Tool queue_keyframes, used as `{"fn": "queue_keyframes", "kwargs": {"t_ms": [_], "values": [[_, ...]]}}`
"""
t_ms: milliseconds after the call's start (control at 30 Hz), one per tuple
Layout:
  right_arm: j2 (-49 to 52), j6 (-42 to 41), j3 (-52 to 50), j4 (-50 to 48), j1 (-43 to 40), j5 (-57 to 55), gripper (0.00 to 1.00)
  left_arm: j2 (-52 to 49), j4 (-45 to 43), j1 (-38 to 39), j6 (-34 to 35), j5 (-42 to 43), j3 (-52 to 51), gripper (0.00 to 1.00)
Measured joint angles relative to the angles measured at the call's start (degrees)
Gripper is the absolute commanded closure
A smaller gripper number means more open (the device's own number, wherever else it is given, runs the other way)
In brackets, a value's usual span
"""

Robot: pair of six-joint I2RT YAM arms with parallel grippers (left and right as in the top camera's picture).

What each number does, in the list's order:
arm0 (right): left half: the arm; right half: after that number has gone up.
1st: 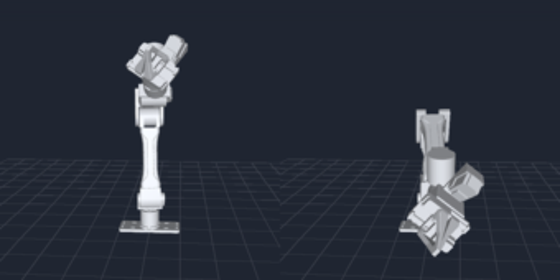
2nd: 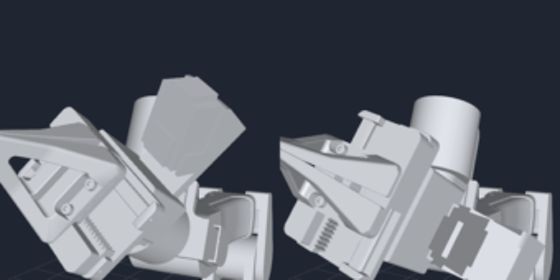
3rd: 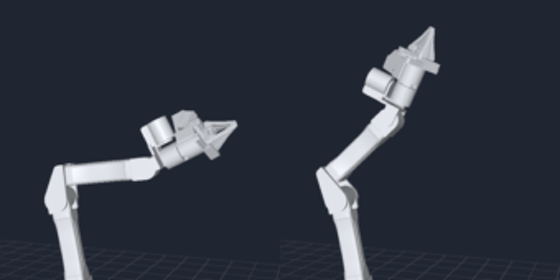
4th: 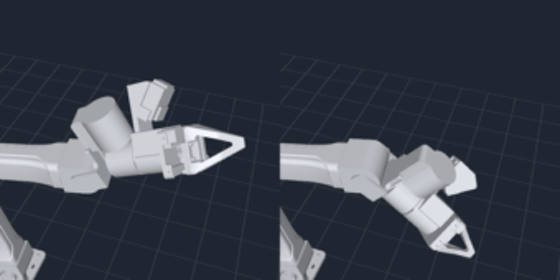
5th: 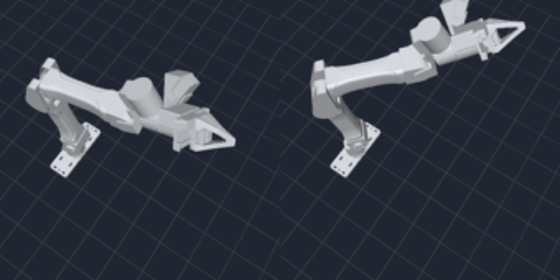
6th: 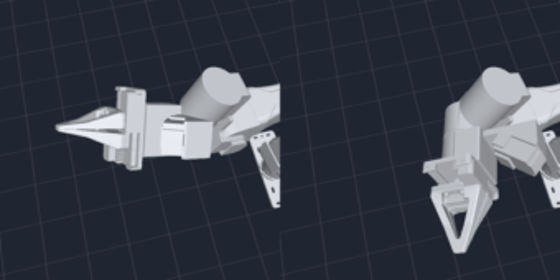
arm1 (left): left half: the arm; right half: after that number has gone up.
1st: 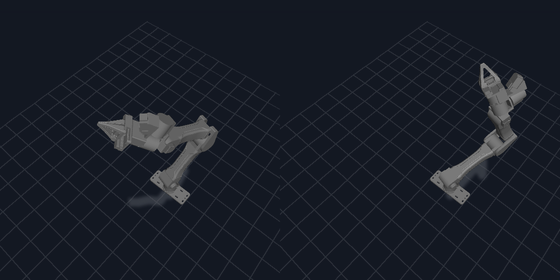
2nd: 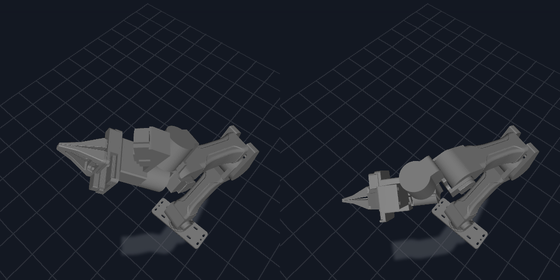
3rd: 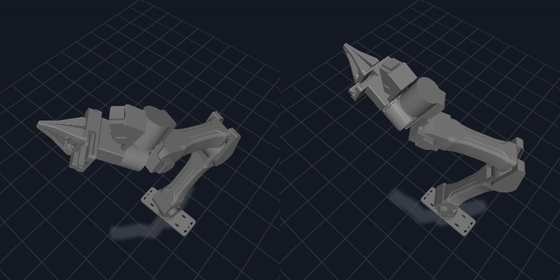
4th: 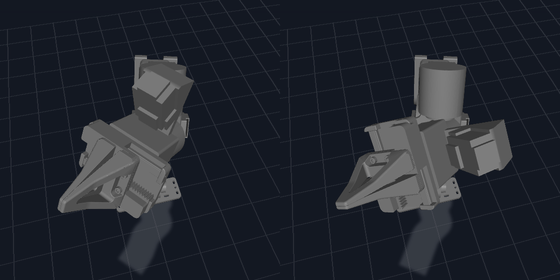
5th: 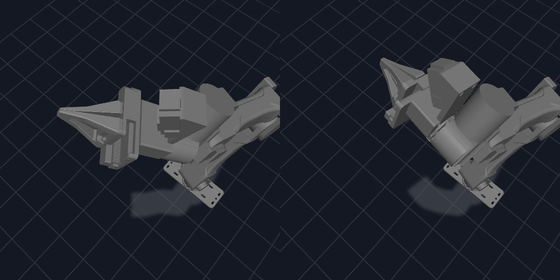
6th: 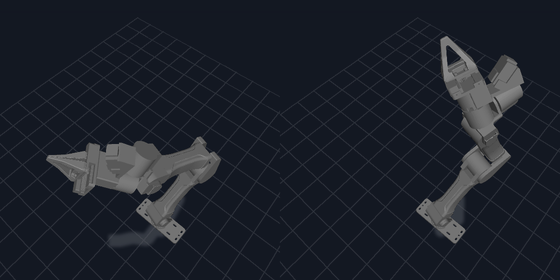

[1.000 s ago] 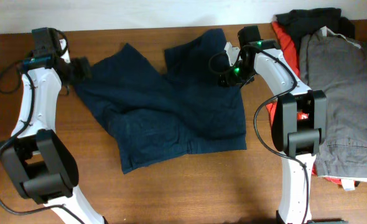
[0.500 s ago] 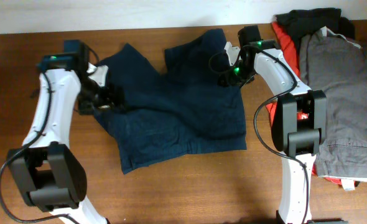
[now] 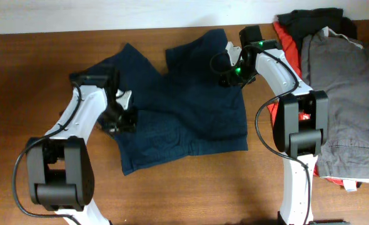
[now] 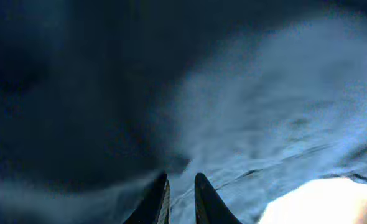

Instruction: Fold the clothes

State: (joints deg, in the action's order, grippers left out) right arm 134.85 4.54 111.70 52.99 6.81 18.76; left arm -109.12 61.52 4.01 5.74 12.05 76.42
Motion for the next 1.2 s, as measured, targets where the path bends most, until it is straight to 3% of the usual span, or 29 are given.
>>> {"fn": "queue_keyframes", "kwargs": {"t_ms": [100, 300, 433, 500, 567, 767, 867, 933, 967, 1167, 1200], "values": [[0.00, 0.00, 0.00, -0.02, 0.00, 0.00, 0.47, 0.00, -3.30, -0.72, 1.03, -2.05, -4.02, 0.83], [0.00, 0.00, 0.00, 0.52, 0.00, 0.00, 0.47, 0.00, -8.24, -1.18, 1.95, -6.62, -8.50, 0.69], [0.00, 0.00, 0.00, 0.66, 0.00, 0.00, 0.46, 0.00, -8.44, -1.18, 2.12, -9.31, -9.20, 0.68], [0.00, 0.00, 0.00, 0.83, 0.00, 0.00, 0.47, 0.00, -8.41, -1.20, 2.32, -9.75, -9.20, 0.68], [0.00, -0.02, 0.00, 1.64, 0.00, 0.00, 0.47, 0.00, -8.26, -1.18, 2.54, -9.86, -9.20, 0.91], [-0.35, 0.00, 0.00, 4.39, 0.00, 1.11, 0.42, 0.07, -7.58, -1.20, 3.15, -9.29, -8.70, 0.87], [-2.14, -0.04, 0.00, 5.09, 0.00, 1.81, 0.41, 0.17, -6.58, -1.20, 3.30, -9.31, -5.97, 0.77], [-4.37, -0.07, 0.00, 6.21, 0.00, 2.08, 0.40, 0.81, -5.95, -1.20, 3.21, -9.29, -2.99, 0.55], [-5.68, -0.11, 0.00, 7.02, 0.00, 2.25, 0.40, 1.44, -5.55, -1.20, 2.95, -9.29, -1.20, 0.50], [-12.24, -0.83, 0.42, 16.59, 0.22, 4.20, 0.42, 7.02, -5.38, -1.20, 1.95, -9.73, 8.33, 0.35], [-12.46, -1.36, 0.44, 17.84, 0.37, 4.44, 0.48, 7.54, -5.40, -1.20, 1.86, -9.99, 9.40, 0.32]]}}
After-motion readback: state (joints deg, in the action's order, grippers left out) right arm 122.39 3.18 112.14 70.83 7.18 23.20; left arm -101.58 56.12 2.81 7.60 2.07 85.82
